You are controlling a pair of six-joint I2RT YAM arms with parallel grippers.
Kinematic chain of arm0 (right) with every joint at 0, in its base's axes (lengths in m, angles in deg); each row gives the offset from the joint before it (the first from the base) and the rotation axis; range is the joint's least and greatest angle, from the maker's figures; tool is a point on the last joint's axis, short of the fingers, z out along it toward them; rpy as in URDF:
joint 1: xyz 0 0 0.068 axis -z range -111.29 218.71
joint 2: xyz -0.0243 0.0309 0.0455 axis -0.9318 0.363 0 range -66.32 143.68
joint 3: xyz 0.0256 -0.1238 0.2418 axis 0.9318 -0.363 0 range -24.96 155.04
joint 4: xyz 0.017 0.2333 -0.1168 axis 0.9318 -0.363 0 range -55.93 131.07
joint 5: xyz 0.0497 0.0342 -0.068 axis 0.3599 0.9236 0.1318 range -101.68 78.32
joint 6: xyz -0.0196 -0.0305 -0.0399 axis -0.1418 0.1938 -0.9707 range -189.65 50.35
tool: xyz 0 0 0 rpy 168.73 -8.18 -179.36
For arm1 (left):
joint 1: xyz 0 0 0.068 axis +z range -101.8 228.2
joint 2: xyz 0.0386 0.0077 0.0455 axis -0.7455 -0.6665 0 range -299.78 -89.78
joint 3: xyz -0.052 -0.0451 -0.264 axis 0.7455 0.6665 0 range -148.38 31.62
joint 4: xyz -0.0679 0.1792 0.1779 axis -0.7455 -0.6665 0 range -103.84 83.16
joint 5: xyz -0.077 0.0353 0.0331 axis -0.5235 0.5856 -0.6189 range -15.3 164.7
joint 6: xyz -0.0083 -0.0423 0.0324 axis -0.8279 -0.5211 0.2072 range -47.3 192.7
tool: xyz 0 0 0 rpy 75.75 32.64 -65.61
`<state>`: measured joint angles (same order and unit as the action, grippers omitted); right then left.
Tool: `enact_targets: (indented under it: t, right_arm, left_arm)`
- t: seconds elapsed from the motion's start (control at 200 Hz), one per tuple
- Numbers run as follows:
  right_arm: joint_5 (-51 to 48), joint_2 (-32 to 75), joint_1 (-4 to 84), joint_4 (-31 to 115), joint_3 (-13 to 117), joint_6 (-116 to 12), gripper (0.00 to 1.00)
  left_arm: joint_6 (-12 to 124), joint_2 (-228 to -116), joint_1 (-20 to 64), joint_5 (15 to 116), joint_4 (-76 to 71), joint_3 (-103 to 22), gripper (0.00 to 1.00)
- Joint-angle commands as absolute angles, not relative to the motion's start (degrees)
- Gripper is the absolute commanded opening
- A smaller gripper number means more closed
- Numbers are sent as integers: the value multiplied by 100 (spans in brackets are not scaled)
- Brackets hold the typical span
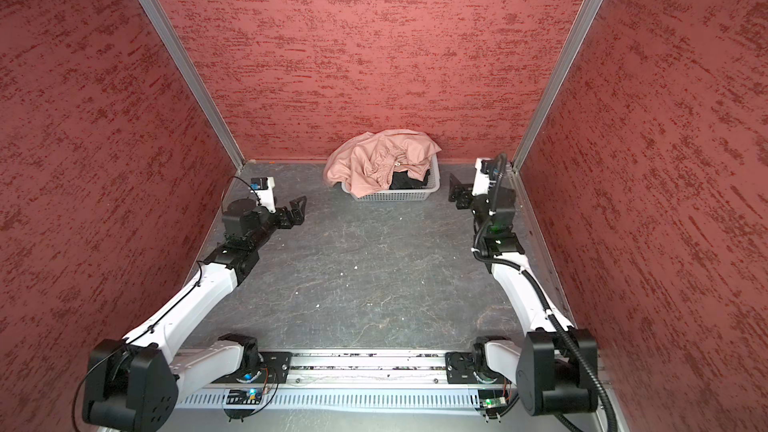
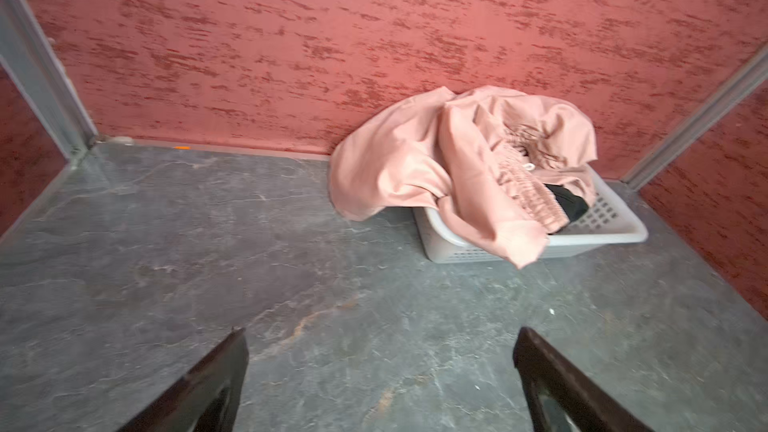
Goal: Fold and stack the shorts
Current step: 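Reach the right gripper into the basket and grasp the pink shorts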
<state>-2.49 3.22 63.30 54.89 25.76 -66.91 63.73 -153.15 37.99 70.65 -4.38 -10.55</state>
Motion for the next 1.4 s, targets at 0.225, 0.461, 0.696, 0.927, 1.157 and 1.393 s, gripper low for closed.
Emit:
enact_targets:
  t: [0.225, 0.461, 0.696, 0.927, 1.157, 1.393]
  right_arm:
    - [52, 2996, 4216, 2758, 5730, -7587, 91]
    - [-519, 5120, 3941, 2037, 8150, -7620, 92]
    - [-875, 7046, 3854, 905, 10870, -7502, 92]
    - [-1150, 8137, 3795, 486, 12372, -7222, 89]
    - [-1681, 8326, 3795, 511, 12352, -7200, 72]
    - [-1188, 8018, 3797, 669, 12365, -7111, 7]
  left_arm:
    - [5561, -15154, 3757, 6826, -3345, -2128, 99]
    - [5410, -14667, 3766, 6630, -3427, -1803, 99]
    - [5262, -14369, 3761, 6401, -3437, -1585, 99]
    - [5275, -14357, 3765, 6435, -3522, -1583, 99]
    - [5206, -14345, 3743, 6242, -3429, -1620, 99]
    - [5194, -14434, 3707, 6292, -3371, -1604, 99]
